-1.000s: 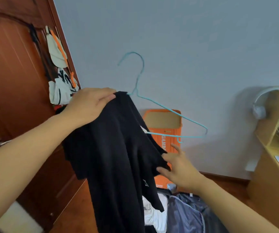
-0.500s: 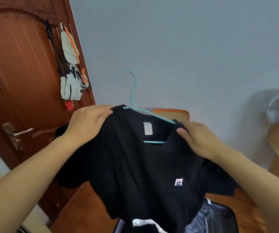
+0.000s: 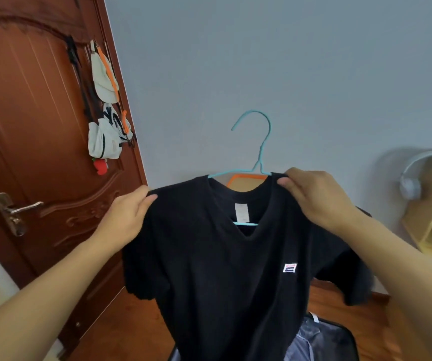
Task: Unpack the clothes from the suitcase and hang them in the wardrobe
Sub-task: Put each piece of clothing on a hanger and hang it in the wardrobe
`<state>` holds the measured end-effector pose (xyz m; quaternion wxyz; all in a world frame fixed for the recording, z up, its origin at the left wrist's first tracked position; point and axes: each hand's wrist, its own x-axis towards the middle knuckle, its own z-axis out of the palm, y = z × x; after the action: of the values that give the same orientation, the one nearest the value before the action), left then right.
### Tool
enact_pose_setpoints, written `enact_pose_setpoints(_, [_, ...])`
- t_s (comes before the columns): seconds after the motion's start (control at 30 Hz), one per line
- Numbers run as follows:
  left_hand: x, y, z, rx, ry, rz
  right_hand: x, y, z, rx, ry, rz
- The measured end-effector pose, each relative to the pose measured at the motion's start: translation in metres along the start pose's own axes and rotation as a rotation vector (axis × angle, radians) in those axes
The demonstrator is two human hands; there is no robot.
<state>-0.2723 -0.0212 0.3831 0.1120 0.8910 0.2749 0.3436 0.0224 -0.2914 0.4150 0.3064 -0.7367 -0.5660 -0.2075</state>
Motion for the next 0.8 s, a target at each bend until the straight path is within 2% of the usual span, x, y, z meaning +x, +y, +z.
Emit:
enact_pose_setpoints(0.13, [0.000, -0.019, -0.020, 0.291, -0.093, 0.008, -0.007, 0.016, 0.004, -0.003, -0.037, 0.034])
enact_pose_setpoints(0.27, [0.002, 0.051, -0.001, 0.309, -0.062, 0.314, -0.002, -0.019, 0.012, 0.091, 0.020, -0.110])
enact_pose_setpoints(0.33, [0.009, 0.076, 0.002, 0.283, -0.051, 0.277, 0.001, -0.032, 0.014, 0.113, 0.019, -0.174])
enact_pose_setpoints(0.4, [0.014, 0.070, -0.003, 0.388, -0.010, 0.261, 0.000, -0.019, 0.011, 0.102, -0.007, -0.116])
enact_pose_setpoints(0.47, [0.013, 0.056, -0.011, 0.384, 0.018, 0.243, -0.006, -0.001, 0.004, 0.028, -0.037, -0.067])
enact_pose_setpoints(0.53, [0.010, 0.051, -0.014, 0.326, 0.044, 0.235, -0.010, 0.001, -0.001, 0.038, -0.170, -0.097])
enact_pose_setpoints(0.6, [0.010, 0.052, -0.017, 0.253, 0.092, 0.241, -0.009, -0.006, 0.003, 0.155, -0.364, -0.144])
enact_pose_setpoints(0.63, [0.010, 0.051, -0.020, 0.239, 0.115, 0.243, -0.006, -0.015, 0.004, 0.190, -0.408, -0.159])
enact_pose_setpoints(0.8, [0.002, 0.043, -0.050, 0.276, 0.176, 0.260, 0.021, -0.054, 0.027, 0.203, -0.427, -0.302])
